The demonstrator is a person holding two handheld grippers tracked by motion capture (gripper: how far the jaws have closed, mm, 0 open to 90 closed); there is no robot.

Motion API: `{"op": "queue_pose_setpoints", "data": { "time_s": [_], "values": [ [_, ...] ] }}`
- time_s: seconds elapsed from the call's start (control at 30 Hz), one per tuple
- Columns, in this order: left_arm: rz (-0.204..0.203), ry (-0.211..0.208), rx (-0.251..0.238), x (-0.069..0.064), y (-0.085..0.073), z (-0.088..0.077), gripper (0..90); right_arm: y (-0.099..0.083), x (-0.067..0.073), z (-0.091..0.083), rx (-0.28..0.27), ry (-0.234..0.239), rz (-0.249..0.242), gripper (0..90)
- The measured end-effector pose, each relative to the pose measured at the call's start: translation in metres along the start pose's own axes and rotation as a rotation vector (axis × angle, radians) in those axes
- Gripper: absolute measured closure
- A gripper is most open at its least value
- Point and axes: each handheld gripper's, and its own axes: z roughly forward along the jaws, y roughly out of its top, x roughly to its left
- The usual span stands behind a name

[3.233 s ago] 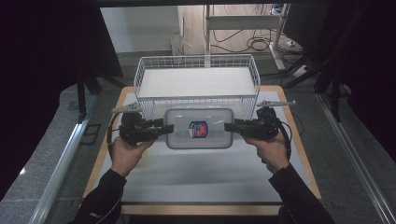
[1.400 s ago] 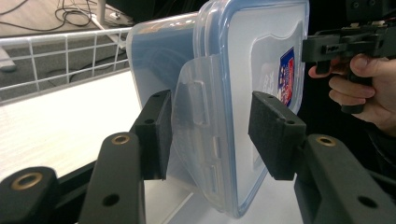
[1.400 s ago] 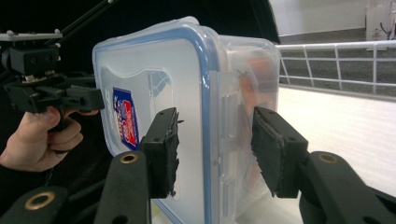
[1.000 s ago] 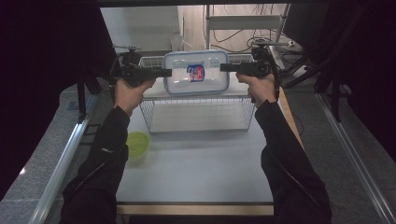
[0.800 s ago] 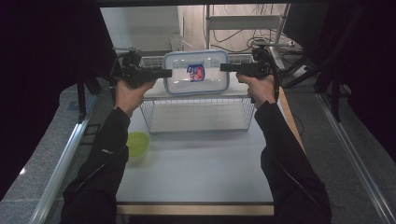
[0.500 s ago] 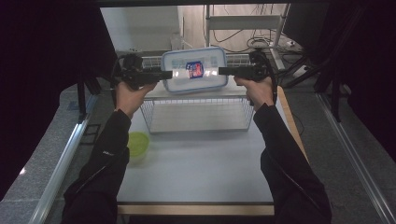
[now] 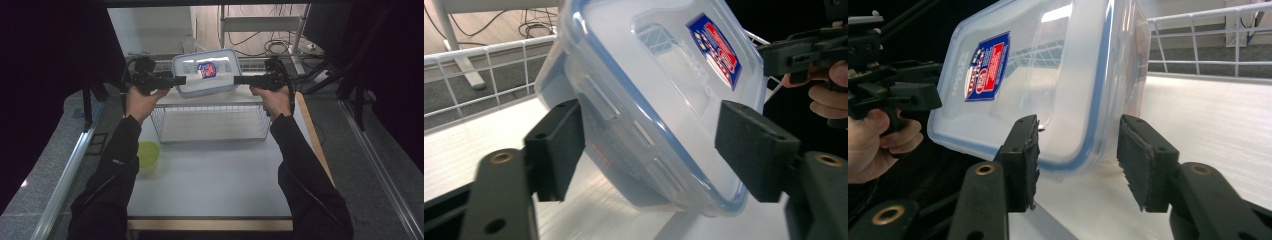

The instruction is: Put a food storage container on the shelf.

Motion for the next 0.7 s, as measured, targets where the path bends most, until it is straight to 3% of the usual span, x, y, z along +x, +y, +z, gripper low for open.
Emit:
{"op": "queue_pose_setpoints", "data": {
  "time_s": [0.07,0.13,0.17,0.33,0.43,0.47,0.57,0.7],
  "values": [
    [0.012,0.008,0.006,0.000,0.000,0.001,23.8,-0.001,-0.002,-0.001,-0.007,0.007,0.012,51.9],
    [0.028,0.021,0.023,-0.001,0.001,0.005,16.6,-0.001,-0.002,-0.002,-0.005,0.005,0.010,54.0],
    [0.038,0.031,0.022,-0.003,0.001,0.009,11.9,-0.001,-0.002,-0.002,-0.013,0.029,0.011,54.2],
    [0.046,0.035,0.024,-0.003,0.001,0.010,8.3,-0.001,0.001,-0.003,-0.008,0.012,-0.008,54.9],
    [0.074,0.080,0.022,-0.005,0.001,0.007,5.8,-0.003,0.000,-0.004,-0.012,0.011,-0.015,55.3],
    [0.068,0.093,0.002,-0.005,0.002,0.004,5.8,-0.003,0.000,-0.004,-0.012,0.011,-0.015,55.3],
    [0.076,0.084,0.009,-0.005,0.002,0.000,7.6,-0.004,-0.001,-0.005,-0.016,0.010,-0.014,55.3],
    [0.136,0.091,0.006,-0.013,-0.004,-0.003,13.3,-0.006,-0.001,-0.007,-0.020,0.003,-0.031,56.7]
  ]
}}
